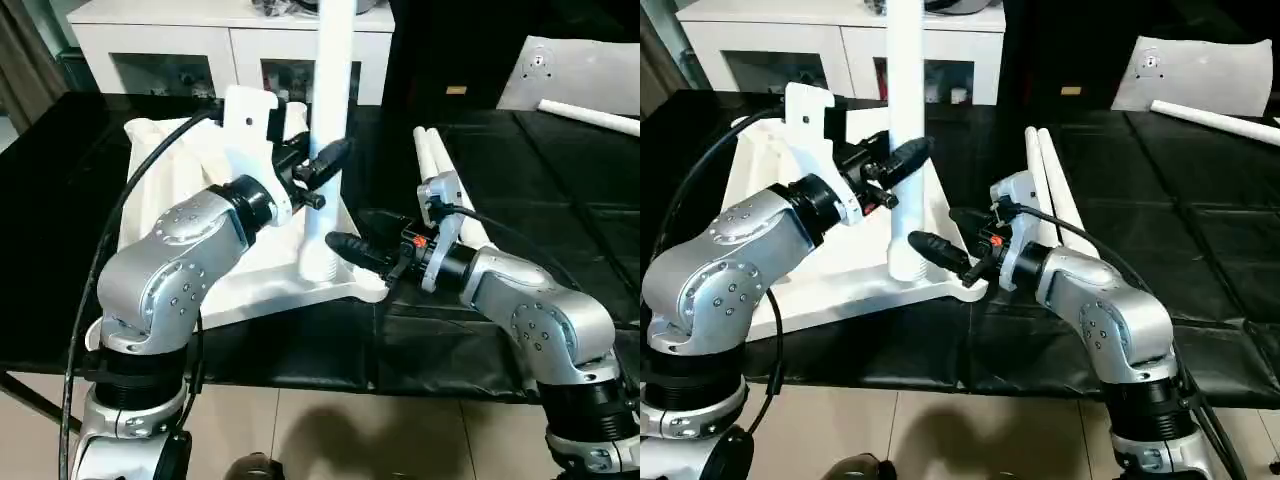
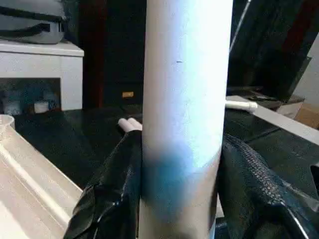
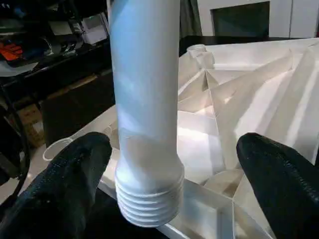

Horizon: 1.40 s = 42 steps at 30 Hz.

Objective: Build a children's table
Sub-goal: Pick table leg

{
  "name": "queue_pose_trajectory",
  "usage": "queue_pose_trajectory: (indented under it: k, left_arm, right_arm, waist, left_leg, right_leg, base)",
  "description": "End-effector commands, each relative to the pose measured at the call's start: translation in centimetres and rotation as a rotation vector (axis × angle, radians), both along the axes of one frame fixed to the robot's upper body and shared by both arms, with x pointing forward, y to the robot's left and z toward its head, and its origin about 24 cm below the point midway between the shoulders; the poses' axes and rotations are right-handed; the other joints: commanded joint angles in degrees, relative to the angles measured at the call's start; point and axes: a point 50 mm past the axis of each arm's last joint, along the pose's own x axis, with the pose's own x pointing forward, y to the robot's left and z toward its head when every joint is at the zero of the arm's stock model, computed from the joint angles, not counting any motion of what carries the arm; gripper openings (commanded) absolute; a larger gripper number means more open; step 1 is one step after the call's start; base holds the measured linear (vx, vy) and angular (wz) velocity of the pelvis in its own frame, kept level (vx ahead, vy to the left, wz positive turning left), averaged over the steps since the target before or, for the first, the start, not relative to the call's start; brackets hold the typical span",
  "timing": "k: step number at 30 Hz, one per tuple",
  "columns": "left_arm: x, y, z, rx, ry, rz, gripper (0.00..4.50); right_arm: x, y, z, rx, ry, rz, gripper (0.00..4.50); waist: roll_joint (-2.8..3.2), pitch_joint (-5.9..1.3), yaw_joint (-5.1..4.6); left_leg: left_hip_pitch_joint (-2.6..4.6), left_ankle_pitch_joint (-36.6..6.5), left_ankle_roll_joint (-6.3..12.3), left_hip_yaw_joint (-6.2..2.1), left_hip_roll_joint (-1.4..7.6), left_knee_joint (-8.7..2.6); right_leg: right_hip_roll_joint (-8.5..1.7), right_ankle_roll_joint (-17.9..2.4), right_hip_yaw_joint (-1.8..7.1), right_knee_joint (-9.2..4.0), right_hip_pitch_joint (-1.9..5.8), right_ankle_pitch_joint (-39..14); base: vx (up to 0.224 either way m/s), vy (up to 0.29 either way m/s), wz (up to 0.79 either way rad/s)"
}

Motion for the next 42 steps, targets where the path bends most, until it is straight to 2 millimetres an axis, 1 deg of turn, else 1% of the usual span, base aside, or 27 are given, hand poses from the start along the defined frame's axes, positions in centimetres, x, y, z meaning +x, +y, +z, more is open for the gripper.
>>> queue_pose_trajectory:
  k: [1,2,3,6,8,10,12,13,15,16,17,19,22,25,27,28,29,30,34,38,39,40,41,42]
  left_arm:
    - [-0.5,-0.3,0.5,0.000,-0.021,-0.018,1.84]
    - [-0.5,-0.3,0.5,0.000,-0.021,-0.018,1.84]
    - [-0.6,-0.5,0.5,-0.002,-0.019,-0.025,1.84]
    - [-0.7,-0.8,0.7,-0.017,-0.013,-0.043,1.84]
    - [-0.8,-1.0,0.7,-0.030,-0.005,-0.059,1.84]
    - [-0.9,-1.2,0.8,-0.042,0.001,-0.069,1.84]
    - [-0.9,-1.2,0.8,-0.046,0.004,-0.073,1.84]
    - [-1.0,-1.2,0.9,-0.055,0.008,-0.079,1.84]
    - [-1.1,-1.3,1.0,-0.067,0.014,-0.086,1.84]
    - [-1.0,-1.3,1.0,-0.072,0.018,-0.086,1.84]
    - [-1.0,-1.2,1.1,-0.077,0.021,-0.084,1.84]
    - [-1.0,-1.1,1.1,-0.087,0.025,-0.080,1.84]
    - [-0.9,-1.1,1.2,-0.094,0.032,-0.075,1.84]
    - [-0.9,-1.0,1.2,-0.107,0.042,-0.075,1.84]
    - [-0.8,-0.9,1.2,-0.114,0.049,-0.071,1.84]
    - [-0.8,-0.9,1.2,-0.115,0.050,-0.070,1.84]
    - [-0.7,-0.8,1.2,-0.115,0.051,-0.067,1.84]
    - [-0.7,-0.8,1.2,-0.116,0.053,-0.065,1.84]
    - [-0.6,-0.8,1.3,-0.122,0.058,-0.062,1.84]
    - [-0.5,-0.7,1.3,-0.120,0.061,-0.056,1.84]
    - [-0.4,-0.6,1.3,-0.116,0.064,-0.044,1.84]
    - [-0.4,-0.6,1.3,-0.114,0.063,-0.041,1.84]
    - [-0.3,-0.5,1.3,-0.107,0.061,-0.032,2.19]
    - [-0.3,-0.5,1.3,-0.131,0.068,-0.046,2.40]
  right_arm:
    - [0.2,0.4,0.4,-0.006,-0.019,0.021,4.50]
    - [0.2,0.4,0.4,-0.006,-0.019,0.021,4.50]
    - [0.2,0.6,0.3,-0.003,-0.020,0.027,4.20]
    - [0.2,1.2,0.3,0.007,-0.020,0.045,4.07]
    - [0.2,1.7,0.1,0.010,-0.017,0.051,3.78]
    - [0.3,1.9,0.0,0.010,-0.013,0.051,3.66]
    - [0.4,2.0,-0.1,0.010,-0.010,0.049,3.48]
    - [0.5,2.1,-0.1,0.009,-0.006,0.042,3.25]
    - [0.7,2.2,-0.3,0.008,0.001,0.031,3.20]
    - [0.8,2.2,-0.4,0.008,0.006,0.028,3.03]
    - [0.8,2.2,-0.4,0.007,0.009,0.029,3.03]
    - [0.8,2.2,-0.4,0.005,0.010,0.032,2.81]
    - [0.8,2.2,-0.6,0.005,0.016,0.037,2.66]
    - [0.8,2.2,-0.6,0.009,0.023,0.039,2.31]
    - [0.7,2.2,-0.7,0.016,0.030,0.044,2.29]
    - [0.7,2.1,-0.7,0.019,0.032,0.046,2.15]
    - [0.7,2.1,-0.7,0.021,0.033,0.047,2.04]
    - [0.7,2.1,-0.7,0.026,0.035,0.049,1.99]
    - [0.7,2.0,-0.7,0.031,0.036,0.051,1.93]
    - [0.6,1.9,-0.6,0.045,0.035,0.061,1.93]
    - [0.5,1.9,-0.6,0.050,0.035,0.066,1.93]
    - [0.5,1.9,-0.6,0.051,0.035,0.067,1.93]
    - [0.5,1.9,-0.5,0.053,0.034,0.069,1.93]
    - [0.5,1.8,-0.6,0.054,0.030,0.074,1.93]
  waist:
    - [-1.05,-4.03,0.06]
    - [-1.02,-3.99,0.06]
    - [-0.96,-3.99,0.08]
    - [-0.95,-4.00,0.06]
    - [-0.95,-3.99,0.06]
    - [-1.03,-3.96,0.02]
    - [-0.96,-3.94,0.05]
    - [-1.02,-3.98,0.02]
    - [-0.99,-3.98,0.01]
    - [-1.00,-4.03,0.03]
    - [-1.13,-4.02,0.04]
    - [-1.10,-4.05,0.07]
    - [-1.03,-4.01,0.08]
    - [-1.04,-3.95,0.06]
    - [-1.01,-3.96,0.03]
    - [-1.05,-3.95,0.04]
    - [-0.86,-3.98,0.11]
    - [-1.00,-3.97,0.07]
    - [-0.95,-4.03,0.09]
    - [-0.97,-4.02,0.08]
    - [-0.79,-3.99,0.12]
    - [-0.87,-4.02,0.10]
    - [-0.88,-3.98,0.09]
    - [-0.62,-4.00,0.15]
  left_leg:
    - [1.38,-5.1,0.42,-1.51,3.10,-3.25]
    - [1.41,-5.3,0.41,-1.51,3.15,-3.27]
    - [1.43,-5.4,0.43,-1.52,3.16,-3.27]
    - [1.41,-5.3,0.48,-1.51,3.17,-3.26]
    - [1.40,-5.5,0.46,-1.51,3.14,-3.29]
    - [1.41,-5.7,0.32,-1.47,3.16,-3.28]
    - [1.47,-5.8,0.20,-1.54,3.21,-3.34]
    - [1.46,-5.9,0.16,-1.54,3.19,-3.35]
    - [1.42,-5.5,0.09,-1.52,3.14,-3.33]
    - [1.40,-5.4,0.14,-1.49,3.12,-3.28]
    - [1.32,-5.2,0.26,-1.48,3.10,-3.26]
    - [1.31,-5.0,0.40,-1.48,3.07,-3.24]
    - [1.38,-5.2,0.47,-1.51,3.15,-3.28]
    - [1.43,-5.8,0.24,-1.50,3.15,-3.32]
    - [1.41,-6.0,0.13,-1.50,3.15,-3.31]
    - [1.42,-5.8,0.19,-1.53,3.15,-3.35]
    - [1.41,-5.7,0.21,-1.56,3.14,-3.31]
    - [1.41,-5.6,0.22,-1.54,3.14,-3.33]
    - [1.42,-5.5,0.24,-1.58,3.18,-3.31]
    - [1.36,-5.6,0.25,-1.57,3.15,-3.32]
    - [1.33,-5.6,0.21,-1.60,3.15,-3.34]
    - [1.42,-5.8,0.18,-1.58,3.16,-3.30]
    - [1.39,-5.8,0.17,-1.59,3.17,-3.34]
    - [1.41,-6.0,0.07,-1.66,3.16,-3.34]
  right_leg:
    - [-6.09,-7.5,2.87,-4.77,2.14,-9.4]
    - [-6.11,-7.5,2.89,-4.78,2.11,-9.8]
    - [-6.11,-7.5,2.89,-4.80,2.08,-9.9]
    - [-6.04,-7.7,2.87,-4.74,2.05,-9.4]
    - [-6.03,-7.8,2.87,-4.73,2.01,-9.5]
    - [-6.08,-7.9,2.91,-4.79,2.02,-9.7]
    - [-6.05,-7.8,2.88,-4.79,1.98,-10.0]
    - [-6.02,-7.8,2.89,-4.73,2.00,-9.8]
    - [-6.04,-7.9,2.88,-4.67,2.01,-9.4]
    - [-6.09,-8.1,2.91,-4.67,2.05,-9.1]
    - [-6.07,-8.0,2.92,-4.70,2.14,-8.8]
    - [-6.04,-7.7,2.90,-4.63,2.19,-8.4]
    - [-6.05,-7.6,2.90,-4.68,2.12,-8.8]
    - [-6.02,-7.5,2.90,-4.77,2.04,-9.6]
    - [-6.06,-7.5,2.92,-4.80,2.09,-9.8]
    - [-6.06,-7.4,2.92,-4.78,2.07,-9.7]
    - [-6.07,-7.4,2.93,-4.78,2.06,-9.7]
    - [-6.03,-7.3,2.94,-4.79,2.05,-9.5]
    - [-6.06,-7.5,2.92,-4.71,2.10,-8.8]
    - [-6.09,-7.5,2.91,-4.75,2.15,-9.2]
    - [-6.09,-7.4,2.91,-4.73,2.13,-9.3]
    - [-6.06,-7.4,2.91,-4.80,2.09,-9.3]
    - [-6.04,-7.4,2.91,-4.77,2.09,-9.3]
    - [-6.04,-7.4,2.90,-4.73,2.08,-9.4]
  base:
    - [0.000,0.000,0.00]
    - [0.000,0.000,0.00]
    - [0.000,0.000,0.00]
    - [0.000,0.000,0.00]
    - [0.000,0.000,0.00]
    - [0.000,0.000,0.00]
    - [0.000,0.000,0.00]
    - [0.000,0.000,0.00]
    - [0.000,0.000,0.00]
    - [0.000,0.000,0.00]
    - [0.000,0.000,0.00]
    - [0.000,0.000,0.00]
    - [0.000,0.000,0.00]
    - [0.000,0.000,0.00]
    - [0.000,0.000,0.00]
    - [0.000,0.000,0.00]
    - [0.000,0.000,0.00]
    - [0.000,0.000,0.00]
    - [0.000,0.000,0.00]
    - [0.000,0.000,0.00]
    - [0.000,0.000,0.00]
    - [0.000,0.000,0.00]
    - [0.000,0.000,0.00]
    - [0.000,0.000,0.00]
